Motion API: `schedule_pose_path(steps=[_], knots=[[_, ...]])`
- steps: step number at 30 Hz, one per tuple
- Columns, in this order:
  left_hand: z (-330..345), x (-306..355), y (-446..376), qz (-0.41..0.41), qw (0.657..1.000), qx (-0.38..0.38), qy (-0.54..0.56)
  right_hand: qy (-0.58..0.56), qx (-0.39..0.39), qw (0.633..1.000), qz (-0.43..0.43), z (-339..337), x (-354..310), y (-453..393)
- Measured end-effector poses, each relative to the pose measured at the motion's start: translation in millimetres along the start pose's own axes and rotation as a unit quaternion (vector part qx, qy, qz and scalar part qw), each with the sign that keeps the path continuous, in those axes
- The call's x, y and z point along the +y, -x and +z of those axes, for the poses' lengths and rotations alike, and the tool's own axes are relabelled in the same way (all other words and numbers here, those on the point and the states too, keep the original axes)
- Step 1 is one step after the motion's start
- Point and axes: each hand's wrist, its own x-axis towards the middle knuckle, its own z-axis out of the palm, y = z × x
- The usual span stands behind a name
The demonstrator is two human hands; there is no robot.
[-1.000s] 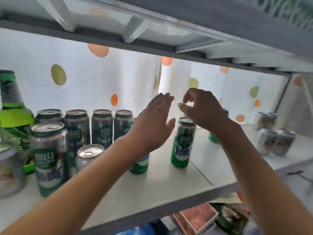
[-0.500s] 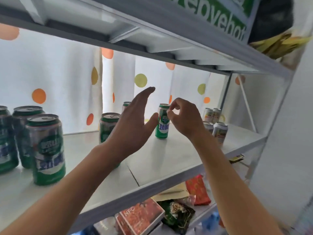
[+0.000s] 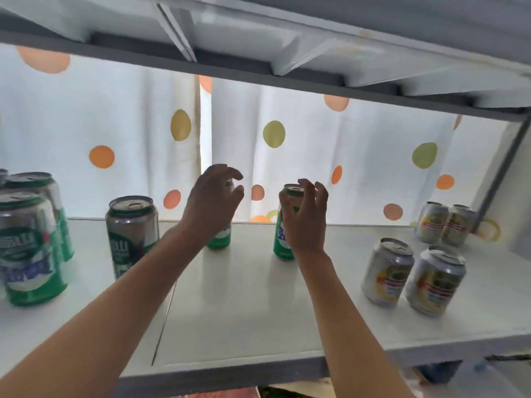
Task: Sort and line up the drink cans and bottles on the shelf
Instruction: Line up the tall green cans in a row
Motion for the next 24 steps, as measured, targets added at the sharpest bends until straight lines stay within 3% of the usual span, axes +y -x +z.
schedule_pose_path(steps=[6, 13, 20, 24], knots=[[13, -15, -3, -0.034, 0.996, 0.081, 0.032, -0.052, 0.002, 0.999, 0.017, 9, 11, 1], [27, -42, 7, -0.032, 0.996, 0.025, 0.074, -0.074, 0.008, 0.997, -0.034, 1, 21, 3], [38, -46, 7, -0.042, 0.999, 0.021, 0.016, -0.093, 0.004, 0.995, -0.031, 1, 24, 4], [35, -49, 9, 0.008, 0.998, 0.064, 0.007, -0.098, 0.009, 0.995, -0.029, -2, 23, 5]])
